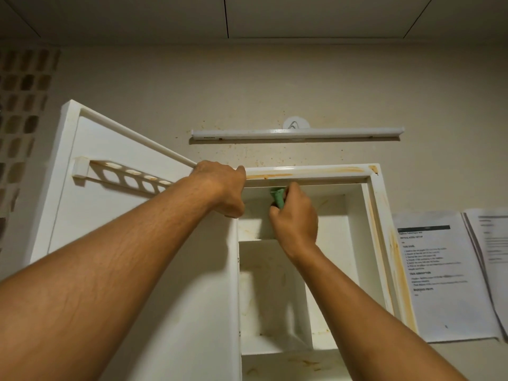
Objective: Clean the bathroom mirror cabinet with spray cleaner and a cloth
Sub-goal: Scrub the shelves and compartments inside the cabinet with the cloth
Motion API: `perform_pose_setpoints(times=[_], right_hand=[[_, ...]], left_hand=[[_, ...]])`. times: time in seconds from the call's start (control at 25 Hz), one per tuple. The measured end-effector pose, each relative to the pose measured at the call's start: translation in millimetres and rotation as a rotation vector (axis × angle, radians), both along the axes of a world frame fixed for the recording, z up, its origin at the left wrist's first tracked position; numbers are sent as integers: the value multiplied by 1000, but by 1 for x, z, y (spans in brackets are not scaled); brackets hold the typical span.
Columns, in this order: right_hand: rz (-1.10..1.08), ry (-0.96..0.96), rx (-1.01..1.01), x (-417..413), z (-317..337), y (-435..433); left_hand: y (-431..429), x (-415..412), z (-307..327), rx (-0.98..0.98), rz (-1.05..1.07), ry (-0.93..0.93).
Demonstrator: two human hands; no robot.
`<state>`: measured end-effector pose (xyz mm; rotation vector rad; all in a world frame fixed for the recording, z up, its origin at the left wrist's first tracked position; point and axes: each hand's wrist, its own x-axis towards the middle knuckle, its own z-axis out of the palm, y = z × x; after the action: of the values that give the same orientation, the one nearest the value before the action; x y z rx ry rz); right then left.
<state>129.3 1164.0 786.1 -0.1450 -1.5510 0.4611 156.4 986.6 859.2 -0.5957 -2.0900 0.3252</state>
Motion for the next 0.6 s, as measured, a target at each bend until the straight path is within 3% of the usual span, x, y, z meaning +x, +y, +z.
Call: perform_pose_setpoints(times=[0.16,0.36,0.6], right_hand=[[-125,-179,6,-7,3,-15],[293,-131,-408,-48,17,-34],[264,-267,-182,-62,22,-35]], left_hand=[[1,1,-1,-12,10,-3],[2,0,-1,-41,33,23],[1,-2,-1,-57,11,29]])
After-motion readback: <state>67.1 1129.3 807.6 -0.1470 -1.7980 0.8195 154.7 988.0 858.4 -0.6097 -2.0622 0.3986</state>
